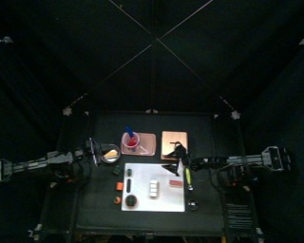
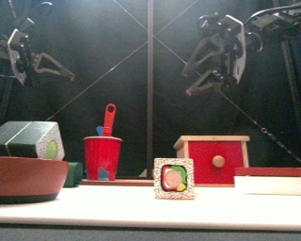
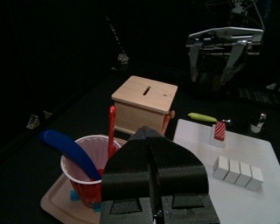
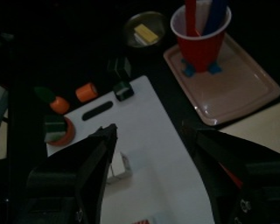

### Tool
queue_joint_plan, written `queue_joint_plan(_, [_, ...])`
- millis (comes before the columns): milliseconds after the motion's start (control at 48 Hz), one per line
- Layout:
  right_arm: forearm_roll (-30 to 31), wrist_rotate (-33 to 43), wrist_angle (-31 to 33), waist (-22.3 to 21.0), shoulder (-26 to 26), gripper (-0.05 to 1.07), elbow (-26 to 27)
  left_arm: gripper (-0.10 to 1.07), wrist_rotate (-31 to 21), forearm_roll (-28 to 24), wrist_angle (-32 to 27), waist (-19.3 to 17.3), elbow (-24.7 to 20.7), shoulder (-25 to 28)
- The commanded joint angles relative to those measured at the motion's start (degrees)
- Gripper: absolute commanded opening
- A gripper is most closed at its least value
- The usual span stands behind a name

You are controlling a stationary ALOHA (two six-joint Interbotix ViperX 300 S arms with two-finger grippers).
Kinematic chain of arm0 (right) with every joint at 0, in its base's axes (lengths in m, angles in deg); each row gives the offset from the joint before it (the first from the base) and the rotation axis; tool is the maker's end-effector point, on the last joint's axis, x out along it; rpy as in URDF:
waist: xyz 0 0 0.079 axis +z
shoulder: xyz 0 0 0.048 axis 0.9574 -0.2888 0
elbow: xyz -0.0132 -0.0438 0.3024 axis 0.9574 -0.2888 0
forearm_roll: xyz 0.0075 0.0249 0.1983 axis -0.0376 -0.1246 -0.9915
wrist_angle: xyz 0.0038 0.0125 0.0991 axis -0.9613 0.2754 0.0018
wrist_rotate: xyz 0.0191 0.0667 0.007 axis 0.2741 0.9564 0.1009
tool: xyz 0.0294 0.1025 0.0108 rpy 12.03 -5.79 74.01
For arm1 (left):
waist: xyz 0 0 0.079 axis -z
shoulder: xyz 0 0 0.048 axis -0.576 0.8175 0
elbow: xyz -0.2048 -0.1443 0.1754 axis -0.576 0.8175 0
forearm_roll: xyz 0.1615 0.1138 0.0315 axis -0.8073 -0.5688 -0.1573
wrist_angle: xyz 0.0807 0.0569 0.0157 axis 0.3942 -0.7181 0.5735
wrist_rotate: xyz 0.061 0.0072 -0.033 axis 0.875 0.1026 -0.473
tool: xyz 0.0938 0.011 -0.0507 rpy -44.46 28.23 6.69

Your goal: Cut the white sushi roll

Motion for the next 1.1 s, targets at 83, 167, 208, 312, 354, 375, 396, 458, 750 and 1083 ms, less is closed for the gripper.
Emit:
queue_joint_plan(83, [2.0,-0.1,2.2,-0.9,-2.4,0.93,8.9,0.0,0.1,-0.1,0.3,-0.3,-1.1,0.4])
queue_joint_plan(167, [3.7,-0.3,4.7,-1.2,-4.4,0.93,11.6,0.0,0.2,-0.1,0.3,-0.4,-1.1,0.4])
queue_joint_plan(208, [5.2,-0.3,5.0,-1.6,-5.1,0.93,12.4,0.0,0.1,-0.1,0.3,-0.4,-1.1,0.4])
queue_joint_plan(312, [7.2,-0.3,4.4,-2.2,-7.0,0.93,15.1,0.0,0.1,-0.2,0.3,-0.4,-1.0,0.4])
queue_joint_plan(354, [7.6,-0.3,4.1,-2.2,-8.1,0.93,16.5,0.0,0.1,-0.2,0.1,-0.4,-0.9,0.4])
queue_joint_plan(375, [7.8,-0.3,4.0,-2.2,-8.7,0.93,17.2,0.0,0.1,-0.2,0.0,-0.4,-0.9,0.4])
queue_joint_plan(396, [8.1,-0.3,4.0,-2.2,-9.8,0.93,18.2,0.0,0.1,-0.2,-0.2,-0.4,-0.8,0.4])
queue_joint_plan(458, [8.8,-0.3,4.0,-2.3,-11.9,0.93,19.9,0.0,0.2,-0.2,-0.7,-0.4,-0.8,0.4])
queue_joint_plan(750, [16.6,-0.8,3.9,-5.1,-14.4,0.91,22.8,0.0,0.2,-0.4,-1.1,-0.5,-0.1,0.4])
queue_joint_plan(1083, [12.5,-20.6,12.0,-4.9,-16.9,0.77,28.2,0.0,0.1,-0.2,-1.1,-0.5,0.3,0.4])
